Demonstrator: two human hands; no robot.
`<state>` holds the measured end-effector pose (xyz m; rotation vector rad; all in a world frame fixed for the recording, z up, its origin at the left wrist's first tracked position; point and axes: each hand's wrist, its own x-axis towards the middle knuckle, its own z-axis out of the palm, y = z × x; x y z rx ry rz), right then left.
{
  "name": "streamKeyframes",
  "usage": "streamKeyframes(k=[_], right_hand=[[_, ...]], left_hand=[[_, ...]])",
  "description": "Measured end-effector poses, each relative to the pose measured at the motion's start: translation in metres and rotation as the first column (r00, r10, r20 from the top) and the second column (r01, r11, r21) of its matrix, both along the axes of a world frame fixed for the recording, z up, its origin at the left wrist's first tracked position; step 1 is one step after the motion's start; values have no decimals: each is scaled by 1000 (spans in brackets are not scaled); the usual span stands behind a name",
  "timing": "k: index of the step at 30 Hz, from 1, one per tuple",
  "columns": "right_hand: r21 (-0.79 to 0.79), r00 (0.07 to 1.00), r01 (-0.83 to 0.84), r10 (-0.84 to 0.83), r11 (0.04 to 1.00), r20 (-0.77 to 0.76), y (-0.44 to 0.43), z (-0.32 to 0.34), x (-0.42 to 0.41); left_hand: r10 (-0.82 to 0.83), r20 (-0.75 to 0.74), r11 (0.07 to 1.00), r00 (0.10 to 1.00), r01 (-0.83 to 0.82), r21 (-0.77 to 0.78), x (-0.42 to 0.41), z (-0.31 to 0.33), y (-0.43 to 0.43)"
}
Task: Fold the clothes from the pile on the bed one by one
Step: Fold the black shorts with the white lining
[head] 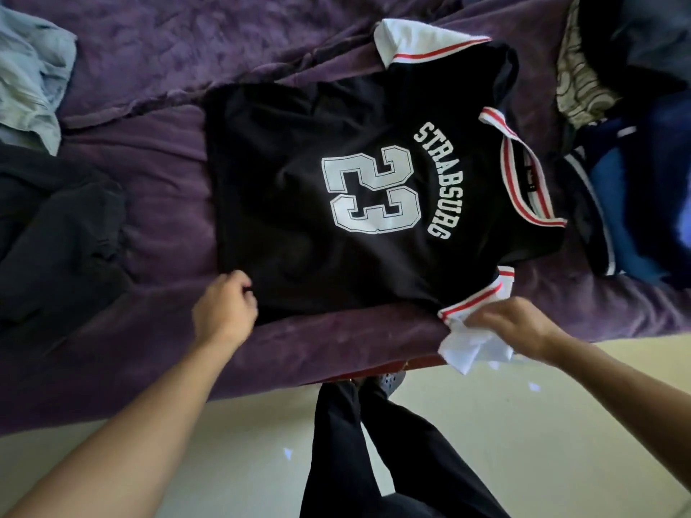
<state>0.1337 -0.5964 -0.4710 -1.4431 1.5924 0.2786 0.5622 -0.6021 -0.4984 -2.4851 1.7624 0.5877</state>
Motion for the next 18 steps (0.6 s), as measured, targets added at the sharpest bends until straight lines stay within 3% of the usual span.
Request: streamKeyframes(k=[2, 4, 5, 7, 9, 13, 16, 18], right_hand=[[-267, 973, 232, -219, 935, 79, -6, -5, -7], [-517, 973, 141, -215, 844, -85, -9, -12, -15], [-554, 971, 11, -143, 832, -194, -10, -18, -20], [-397, 917, -301, 149, 867, -370, -6, -33, -29], [-198, 817, -483, 358, 853, -452, -3, -49, -37], [-247, 811, -528, 396, 813, -431, -16, -69, -44], [-517, 928, -369, 276, 772, -250, -27, -62, -42], [-671, 950, -304, 264, 676, -166, -27, -48, -43]], left_hand=[[-213, -29, 977, 977, 213, 17, -35, -8, 8], [-348, 48, 929, 936, 337, 156, -60, -21, 15], [-373, 99, 911, 923, 344, 227, -67, -29, 17], [-358, 173, 904, 917, 294, 311, -71, -45, 17], [-324, 230, 916, 918, 244, 319, -69, -60, 14], [-253, 225, 961, 941, 218, 169, -61, -78, 1], [-224, 198, 972, 954, 203, 122, -51, -73, -7], [-239, 214, 966, 947, 211, 147, -44, -61, -7]])
